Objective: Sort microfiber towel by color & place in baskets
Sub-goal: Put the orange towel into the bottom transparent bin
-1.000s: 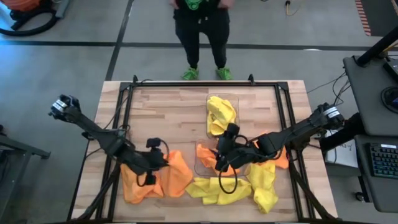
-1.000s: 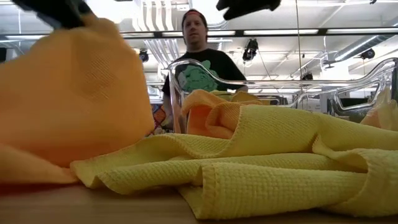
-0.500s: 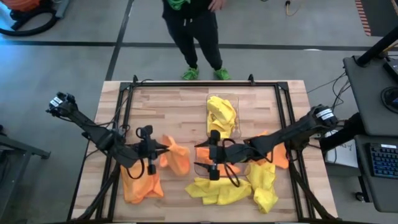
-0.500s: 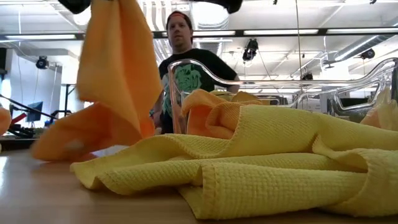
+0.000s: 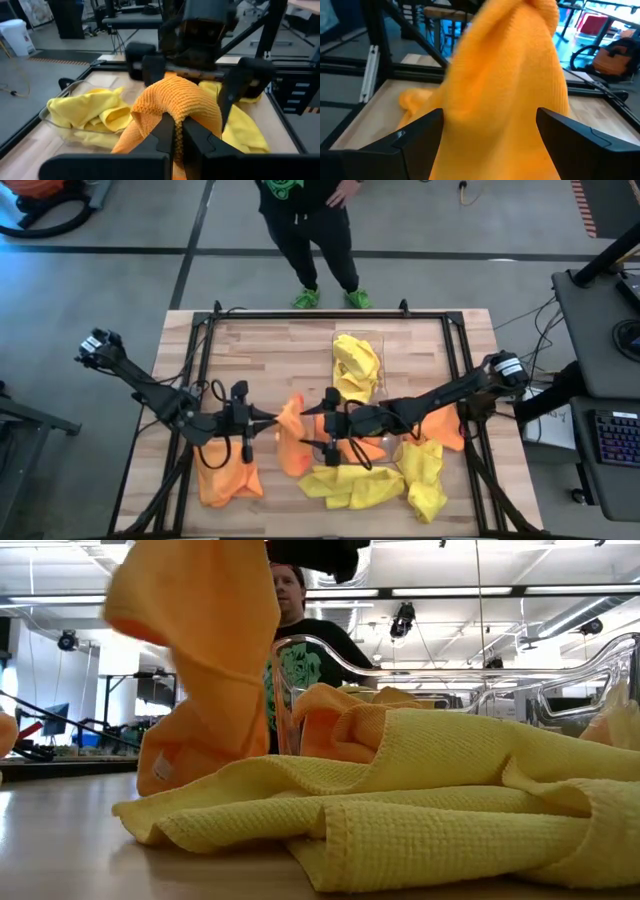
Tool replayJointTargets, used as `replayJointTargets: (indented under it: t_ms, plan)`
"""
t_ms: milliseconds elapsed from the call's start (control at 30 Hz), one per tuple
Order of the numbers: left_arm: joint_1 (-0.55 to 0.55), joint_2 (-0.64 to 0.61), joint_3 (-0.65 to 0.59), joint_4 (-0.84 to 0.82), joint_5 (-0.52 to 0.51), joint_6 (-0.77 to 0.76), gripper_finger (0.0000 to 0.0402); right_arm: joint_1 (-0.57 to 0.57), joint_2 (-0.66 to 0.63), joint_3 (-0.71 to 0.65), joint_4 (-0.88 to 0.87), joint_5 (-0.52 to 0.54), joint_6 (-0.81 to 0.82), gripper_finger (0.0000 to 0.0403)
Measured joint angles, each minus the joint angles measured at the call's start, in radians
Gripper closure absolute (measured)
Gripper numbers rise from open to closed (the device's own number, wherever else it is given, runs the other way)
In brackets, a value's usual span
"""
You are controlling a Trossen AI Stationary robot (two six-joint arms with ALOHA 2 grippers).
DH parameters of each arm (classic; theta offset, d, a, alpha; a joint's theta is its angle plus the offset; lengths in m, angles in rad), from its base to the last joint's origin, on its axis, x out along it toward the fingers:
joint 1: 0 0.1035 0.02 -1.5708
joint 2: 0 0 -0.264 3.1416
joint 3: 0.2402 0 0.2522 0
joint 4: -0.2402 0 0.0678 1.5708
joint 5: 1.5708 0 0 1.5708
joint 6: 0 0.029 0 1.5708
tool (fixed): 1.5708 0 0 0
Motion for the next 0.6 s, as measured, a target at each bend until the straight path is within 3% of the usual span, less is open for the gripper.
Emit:
replayJointTargets:
  t_ms: [200, 300, 433, 600]
  plan:
    - [0.000, 0.040, 0.000, 0.077, 0.000, 0.065, 0.0401, -0.024, 0.041, 0.010, 0.081, -0.066, 0.001, 0.0110]
    - [0.000, 0.050, 0.000, 0.097, 0.000, 0.086, 0.0401, -0.032, 0.055, 0.025, 0.079, -0.094, 0.021, 0.0139]
    - [0.001, 0.052, 0.000, 0.106, 0.000, 0.089, 0.0401, -0.036, 0.061, 0.036, 0.078, -0.094, 0.018, 0.0218]
    - [0.001, 0.049, 0.000, 0.111, -0.060, 0.072, 0.0385, -0.036, 0.058, 0.036, 0.073, -0.094, -0.002, 0.0356]
